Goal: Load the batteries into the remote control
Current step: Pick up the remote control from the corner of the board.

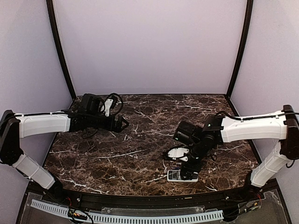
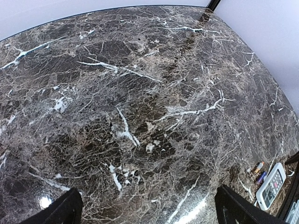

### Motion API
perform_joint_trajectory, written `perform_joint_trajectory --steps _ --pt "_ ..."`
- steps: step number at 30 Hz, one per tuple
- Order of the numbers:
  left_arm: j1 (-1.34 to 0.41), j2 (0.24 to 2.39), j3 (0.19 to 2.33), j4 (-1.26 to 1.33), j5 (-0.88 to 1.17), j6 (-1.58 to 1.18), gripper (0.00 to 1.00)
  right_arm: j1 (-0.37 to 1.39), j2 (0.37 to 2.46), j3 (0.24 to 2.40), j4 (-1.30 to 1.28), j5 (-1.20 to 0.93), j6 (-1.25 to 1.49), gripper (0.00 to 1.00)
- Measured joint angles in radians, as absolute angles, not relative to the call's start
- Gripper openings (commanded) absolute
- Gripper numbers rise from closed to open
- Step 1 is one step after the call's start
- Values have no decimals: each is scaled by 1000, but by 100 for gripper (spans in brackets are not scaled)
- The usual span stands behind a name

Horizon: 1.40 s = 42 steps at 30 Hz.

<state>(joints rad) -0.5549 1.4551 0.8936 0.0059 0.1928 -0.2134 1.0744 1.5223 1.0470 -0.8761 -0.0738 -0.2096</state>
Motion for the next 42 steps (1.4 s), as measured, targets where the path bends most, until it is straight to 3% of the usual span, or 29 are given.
perform_joint_trajectory --steps 19,42 --pt "-567 1455 895 6 202 -213 100 1103 1649 1047 -887 18 -212 85" --pt "-567 1456 895 56 212 -214 100 1103 1720 1042 -876 -98 -245 71"
